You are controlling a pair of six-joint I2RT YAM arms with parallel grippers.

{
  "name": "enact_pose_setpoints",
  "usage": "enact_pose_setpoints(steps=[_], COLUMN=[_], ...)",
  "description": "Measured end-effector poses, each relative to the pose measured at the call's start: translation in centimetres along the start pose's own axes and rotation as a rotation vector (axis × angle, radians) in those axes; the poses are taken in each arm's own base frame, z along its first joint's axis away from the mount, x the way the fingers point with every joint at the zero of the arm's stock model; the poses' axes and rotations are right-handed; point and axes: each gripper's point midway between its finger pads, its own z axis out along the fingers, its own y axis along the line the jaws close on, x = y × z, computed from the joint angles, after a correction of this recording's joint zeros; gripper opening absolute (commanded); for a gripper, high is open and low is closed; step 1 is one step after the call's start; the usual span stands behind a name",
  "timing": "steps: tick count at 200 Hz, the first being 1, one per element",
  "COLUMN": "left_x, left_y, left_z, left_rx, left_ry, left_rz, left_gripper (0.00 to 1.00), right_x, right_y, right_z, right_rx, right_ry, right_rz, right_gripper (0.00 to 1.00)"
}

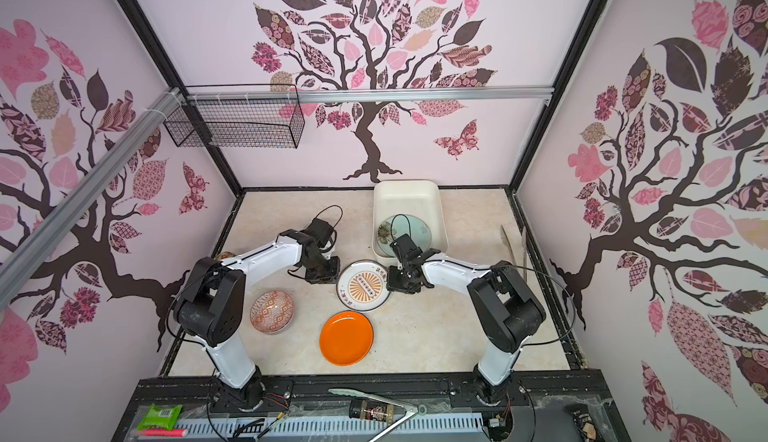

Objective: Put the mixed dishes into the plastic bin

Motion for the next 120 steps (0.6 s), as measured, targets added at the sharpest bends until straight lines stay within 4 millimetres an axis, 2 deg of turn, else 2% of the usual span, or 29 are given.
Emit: enact_pose_setpoints(steps=[44, 120], left_x=[0.1, 0.4], left_y=[-0.4, -1.5], left_z=[1.1, 2.2], left_rx=[0.017, 0.057], left_ry=[0.02, 0.048], left_rz=[-0.007, 0.005], left_gripper=[0.03, 0.02], right_x=[0.1, 0.1], right_y=[0.0, 0.0], right_z=[0.1, 0.1], right_rx=[-0.006, -0.005], right_ry=[0.001, 0.001], right_rz=[-0.001, -0.001], right_gripper=[0.43, 0.44])
